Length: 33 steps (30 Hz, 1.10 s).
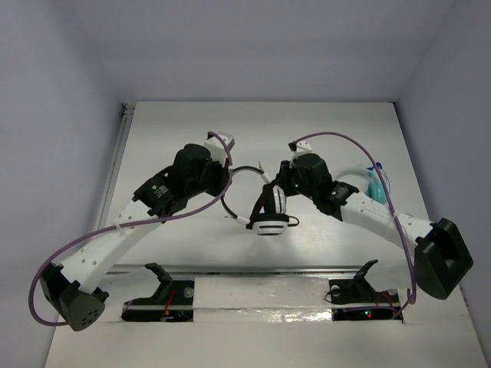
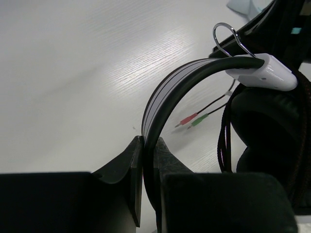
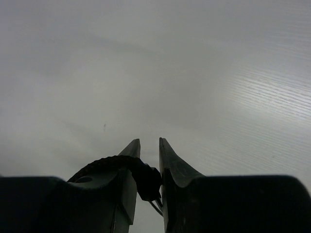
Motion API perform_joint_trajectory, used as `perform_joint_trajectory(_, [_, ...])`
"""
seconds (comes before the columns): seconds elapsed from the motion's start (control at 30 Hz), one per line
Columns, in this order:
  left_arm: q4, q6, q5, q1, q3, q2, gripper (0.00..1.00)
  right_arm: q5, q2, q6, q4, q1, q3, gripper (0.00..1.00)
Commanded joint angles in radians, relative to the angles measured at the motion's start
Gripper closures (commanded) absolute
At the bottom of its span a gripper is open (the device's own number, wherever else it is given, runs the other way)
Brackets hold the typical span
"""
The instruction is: Wrap the headphones
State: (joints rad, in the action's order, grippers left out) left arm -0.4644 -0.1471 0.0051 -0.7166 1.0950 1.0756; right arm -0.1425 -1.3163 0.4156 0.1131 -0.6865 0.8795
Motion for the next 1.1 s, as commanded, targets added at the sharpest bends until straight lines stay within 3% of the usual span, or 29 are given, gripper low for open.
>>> perform_joint_trajectory(0.0, [0.119,-0.054,0.268,0.005,0.086,-0.062,1.0,0.092,0.0,0.022,-0.18,0.033,-0.051,0.73])
perform_joint_trajectory(0.13, [0.159,-0.094,0.337,0.049,0.071,-0.063,1.0,0.207,0.037,0.044,-0.323,0.033,-0.115,0.74])
perform_joint_trajectory(0.3, [0.276,-0.19,0.283,0.06,0.028,-0.108,1.0,0.357,0.084,0.124,-0.594,0.033,-0.25,0.59])
perform_joint_trajectory(0.57, [0.432,-0.299,0.173,0.06,-0.023,-0.154,1.0,0.353,0.077,0.281,-0.922,0.033,-0.421,0.62])
perform_joint_trajectory(0.77, [0.486,-0.33,0.223,0.06,-0.044,-0.126,1.0,0.432,-0.017,0.36,-1.136,0.033,-0.458,0.54])
perform_joint_trajectory(1.07, [0.477,-0.332,0.213,0.06,-0.047,-0.134,1.0,0.435,-0.09,0.353,-1.199,0.033,-0.425,0.37])
